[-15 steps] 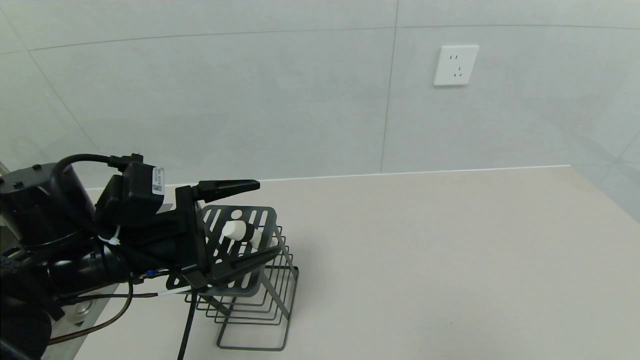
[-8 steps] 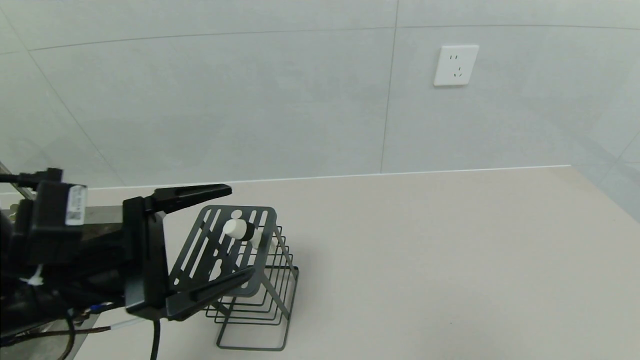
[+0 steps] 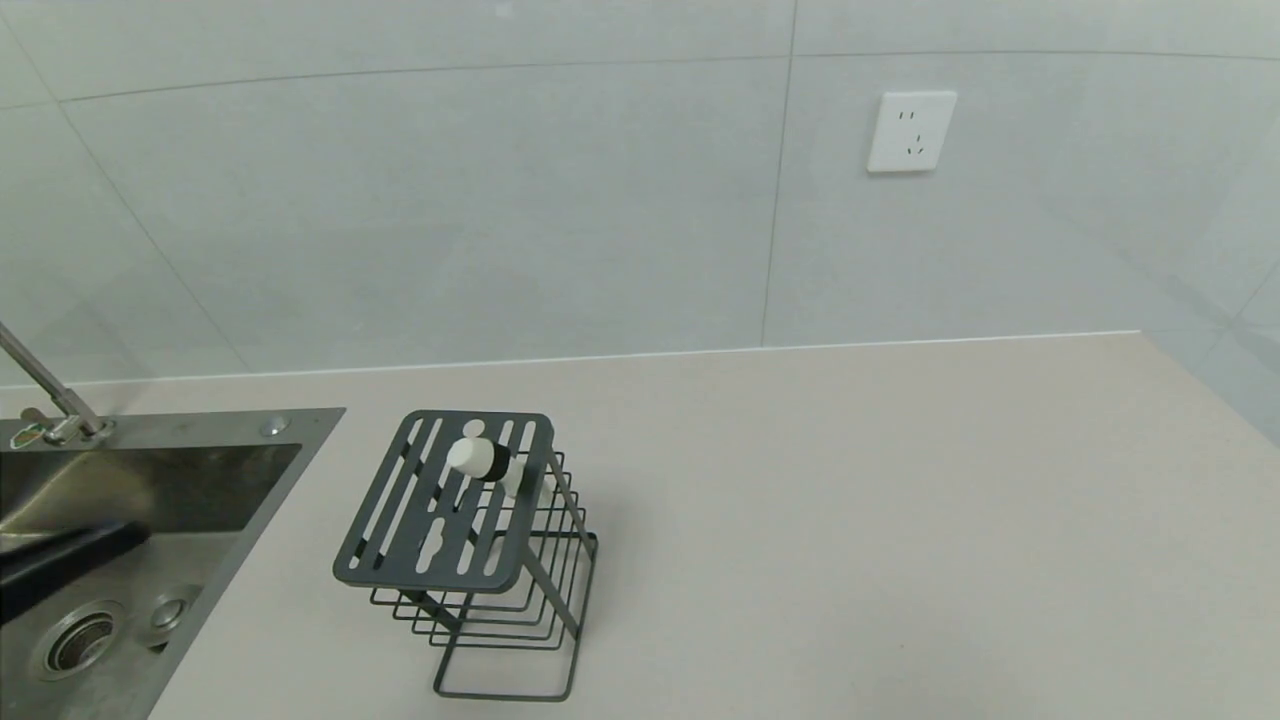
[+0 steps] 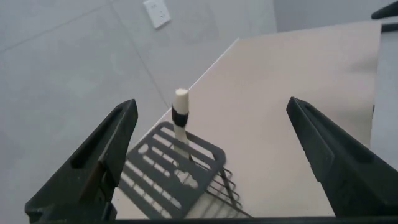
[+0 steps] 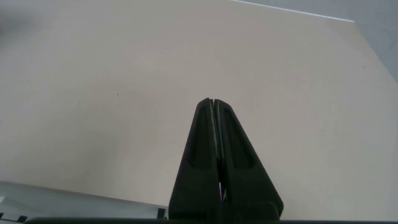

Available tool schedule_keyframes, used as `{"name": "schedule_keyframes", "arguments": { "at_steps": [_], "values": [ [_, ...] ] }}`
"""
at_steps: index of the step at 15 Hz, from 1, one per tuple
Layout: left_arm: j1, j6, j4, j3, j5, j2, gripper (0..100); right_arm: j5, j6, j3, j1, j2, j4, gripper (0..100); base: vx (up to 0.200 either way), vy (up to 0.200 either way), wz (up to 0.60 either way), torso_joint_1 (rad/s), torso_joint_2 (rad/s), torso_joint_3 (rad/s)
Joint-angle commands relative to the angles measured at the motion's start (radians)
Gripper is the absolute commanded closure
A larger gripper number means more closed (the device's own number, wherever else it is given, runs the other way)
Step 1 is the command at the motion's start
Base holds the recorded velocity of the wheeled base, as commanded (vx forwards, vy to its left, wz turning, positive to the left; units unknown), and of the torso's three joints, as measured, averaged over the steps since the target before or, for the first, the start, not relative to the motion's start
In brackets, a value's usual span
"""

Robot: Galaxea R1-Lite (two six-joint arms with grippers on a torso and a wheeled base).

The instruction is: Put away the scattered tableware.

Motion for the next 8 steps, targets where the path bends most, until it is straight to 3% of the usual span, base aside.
{"name": "schedule_keyframes", "arguments": {
  "at_steps": [1,2,3,4,5,6,8],
  "values": [
    [0.024,-0.139,0.416,0.081,0.143,-0.544,0,0.000,-0.001,0.000,0.000,0.001,0.000,100,0.000,0.000,0.00,0.000,0.00,0.000],
    [0.027,-0.129,0.528,0.115,0.194,-0.584,0,0.000,-0.001,0.000,0.000,0.001,0.000,100,0.000,0.000,0.00,0.000,0.00,0.000],
    [0.029,-0.121,0.540,0.117,0.301,-0.576,0,0.000,-0.002,0.000,0.000,0.001,0.000,100,0.000,0.000,0.00,0.000,0.00,0.000],
    [0.038,-0.121,0.561,0.117,0.458,-0.579,0,0.000,-0.001,0.000,0.000,0.001,0.000,100,0.000,0.000,0.00,0.000,0.00,0.000],
    [0.086,-0.121,0.641,0.117,0.576,-0.596,0,0.000,-0.001,0.000,0.000,0.001,0.000,100,0.000,0.000,0.00,0.000,0.00,0.000],
    [0.132,-0.121,0.802,0.112,0.631,-0.673,0,-0.001,0.001,0.000,0.000,0.001,0.000,100,0.000,0.000,0.00,0.000,0.00,0.000],
    [0.129,-0.110,0.813,0.108,0.657,-0.673,0,0.000,0.001,0.000,0.000,0.001,0.000,100,0.000,0.000,0.00,0.000,0.00,0.000]
  ]
}}
